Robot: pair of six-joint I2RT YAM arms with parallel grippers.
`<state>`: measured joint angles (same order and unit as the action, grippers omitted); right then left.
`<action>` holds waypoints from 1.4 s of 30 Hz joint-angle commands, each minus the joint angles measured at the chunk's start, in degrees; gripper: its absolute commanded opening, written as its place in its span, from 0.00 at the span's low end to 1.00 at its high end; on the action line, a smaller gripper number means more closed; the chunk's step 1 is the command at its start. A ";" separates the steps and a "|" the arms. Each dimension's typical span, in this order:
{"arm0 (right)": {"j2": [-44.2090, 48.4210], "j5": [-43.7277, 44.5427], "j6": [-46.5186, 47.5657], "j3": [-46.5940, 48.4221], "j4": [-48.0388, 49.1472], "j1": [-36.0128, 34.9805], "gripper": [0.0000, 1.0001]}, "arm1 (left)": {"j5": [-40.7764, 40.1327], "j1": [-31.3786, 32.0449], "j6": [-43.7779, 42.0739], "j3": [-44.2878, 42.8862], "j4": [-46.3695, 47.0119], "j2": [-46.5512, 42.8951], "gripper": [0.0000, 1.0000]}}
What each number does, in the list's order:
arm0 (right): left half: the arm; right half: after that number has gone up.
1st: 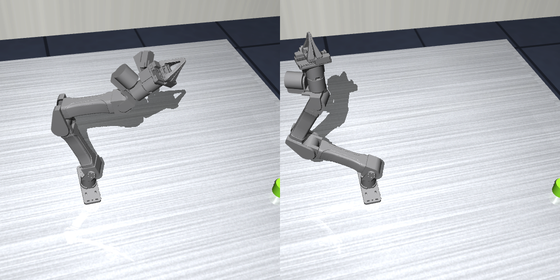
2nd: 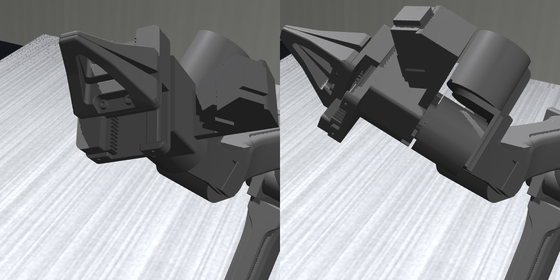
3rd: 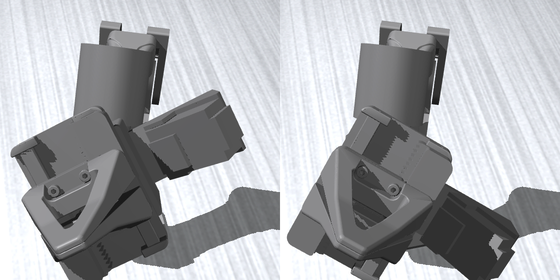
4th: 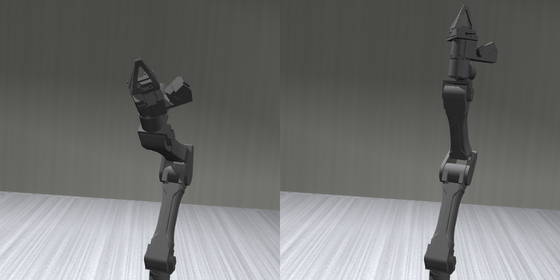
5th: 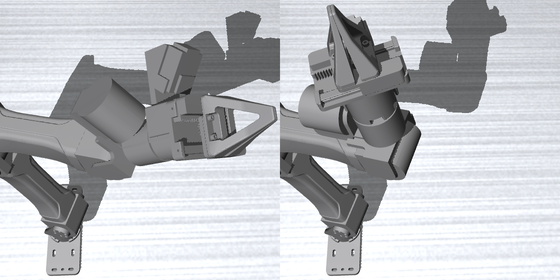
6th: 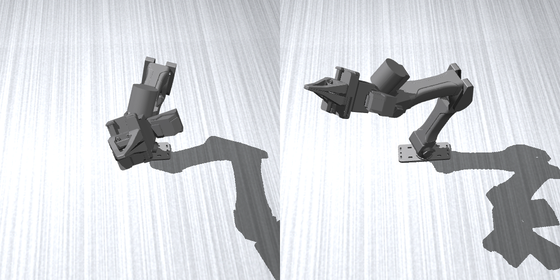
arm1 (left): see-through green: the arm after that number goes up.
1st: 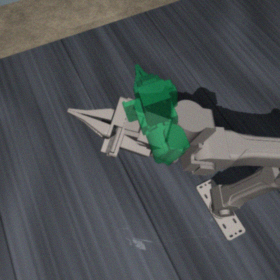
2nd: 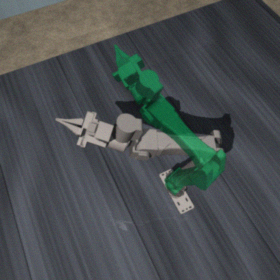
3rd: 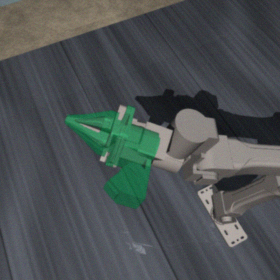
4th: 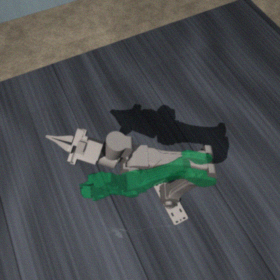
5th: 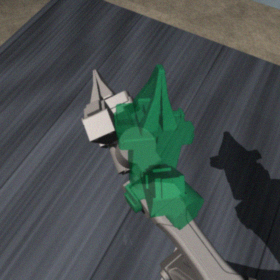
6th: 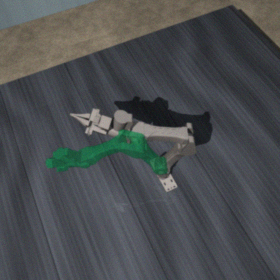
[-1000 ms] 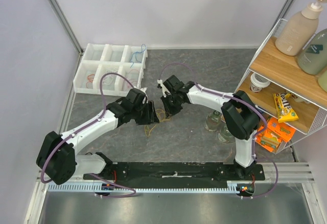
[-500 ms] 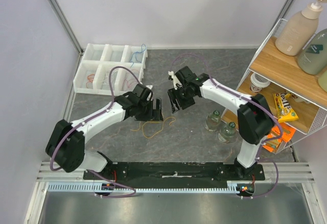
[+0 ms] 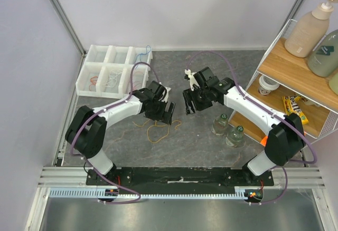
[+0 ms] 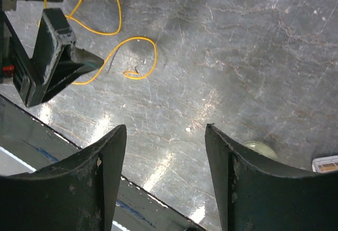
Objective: Untangle the cables
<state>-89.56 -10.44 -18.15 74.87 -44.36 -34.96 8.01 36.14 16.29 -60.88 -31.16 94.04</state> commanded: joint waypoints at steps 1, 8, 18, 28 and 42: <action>2.55 0.42 0.49 -1.66 0.76 0.59 0.69 | 3.06 1.03 -9.08 -3.01 -0.49 2.98 0.92; 5.00 0.50 0.22 -2.36 0.68 2.18 0.69 | 5.27 5.60 -12.43 -3.46 1.27 5.89 0.90; 8.96 0.77 -0.39 -4.12 0.76 3.41 0.68 | -7.83 11.58 -10.50 -2.05 1.01 10.29 0.70; 9.93 0.68 -0.92 -4.73 0.85 3.50 0.67 | -11.96 11.50 -10.84 -1.52 -0.66 7.04 0.06; 10.46 0.59 -1.27 -5.09 0.94 3.50 0.67 | -8.64 -0.69 -7.16 -9.95 -6.28 -12.73 0.02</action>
<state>-80.55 -10.17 -18.79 69.56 -44.27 -31.64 -3.42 42.39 6.48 -65.60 -36.82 86.61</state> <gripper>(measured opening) 0.668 0.033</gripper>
